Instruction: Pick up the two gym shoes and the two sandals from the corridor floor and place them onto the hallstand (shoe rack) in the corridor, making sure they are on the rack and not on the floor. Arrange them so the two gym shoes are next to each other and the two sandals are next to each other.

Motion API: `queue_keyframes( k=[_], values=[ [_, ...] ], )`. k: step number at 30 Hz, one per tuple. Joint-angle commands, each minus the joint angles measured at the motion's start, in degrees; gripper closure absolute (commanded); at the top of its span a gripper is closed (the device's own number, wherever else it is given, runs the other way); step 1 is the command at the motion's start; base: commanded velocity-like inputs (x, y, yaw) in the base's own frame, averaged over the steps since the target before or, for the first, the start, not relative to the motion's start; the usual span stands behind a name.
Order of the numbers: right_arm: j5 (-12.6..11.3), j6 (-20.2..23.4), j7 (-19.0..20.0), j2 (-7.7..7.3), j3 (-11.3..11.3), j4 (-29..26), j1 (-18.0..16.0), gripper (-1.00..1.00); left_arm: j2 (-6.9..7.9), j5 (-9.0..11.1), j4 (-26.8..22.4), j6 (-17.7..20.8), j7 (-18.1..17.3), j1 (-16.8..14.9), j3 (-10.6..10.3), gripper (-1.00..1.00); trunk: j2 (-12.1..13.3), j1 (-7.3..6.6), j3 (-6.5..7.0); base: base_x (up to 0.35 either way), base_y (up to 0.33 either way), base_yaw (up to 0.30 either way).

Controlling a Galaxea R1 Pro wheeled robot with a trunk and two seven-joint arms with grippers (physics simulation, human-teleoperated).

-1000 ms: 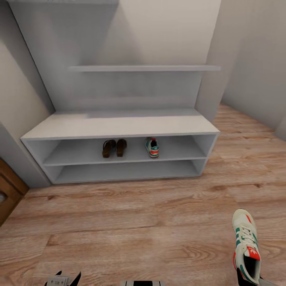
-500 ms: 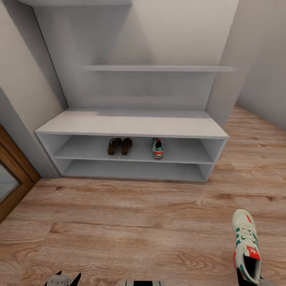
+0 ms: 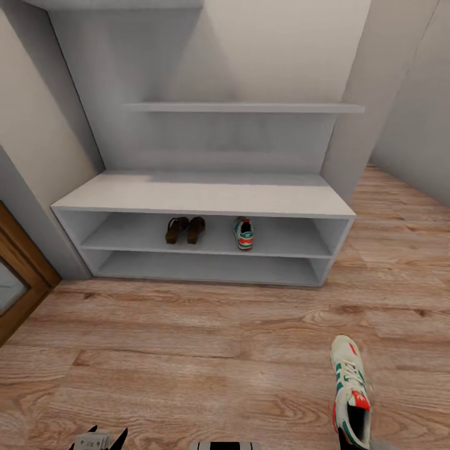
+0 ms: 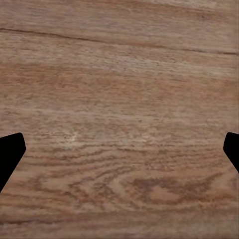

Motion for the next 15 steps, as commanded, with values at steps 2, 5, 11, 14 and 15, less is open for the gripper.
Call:
queue_keyframes(
  k=[2,5,11,14,15],
  values=[
    [2.79,4.46,-0.33,2.43,-0.07,-1.99,-0.09,1.00,-0.07,0.54,0.11,0.09,-0.62,-0.05,0.06,-1.00,-0.02,-0.01,-0.04,0.000,0.000,0.000],
    [6.60,12.75,-2.15,5.70,0.28,-6.21,-0.56,1.00,-0.12,0.52,0.14,0.08,-0.67,-0.05,0.00,-1.00,-0.02,-0.01,-0.04,0.000,0.000,0.000],
    [12.77,29.72,-6.83,13.30,0.53,-16.90,-3.87,1.00,-0.14,0.62,0.16,0.05,-0.99,-0.04,-0.06,-1.00,-0.02,-0.01,-0.04,0.000,0.000,0.000],
    [14.67,37.23,-9.85,17.30,0.69,-20.91,-7.51,1.00,-0.15,0.64,0.16,0.05,-1.09,-0.02,-0.11,-1.00,-0.02,-0.01,-0.04,0.000,0.000,0.000],
    [14.89,38.46,-10.63,17.88,0.80,-21.29,-8.41,1.00,-0.15,0.65,0.16,0.05,-1.10,-0.01,-0.11,-1.00,-0.02,-0.01,-0.04,0.000,0.000,0.000]
  ],
)
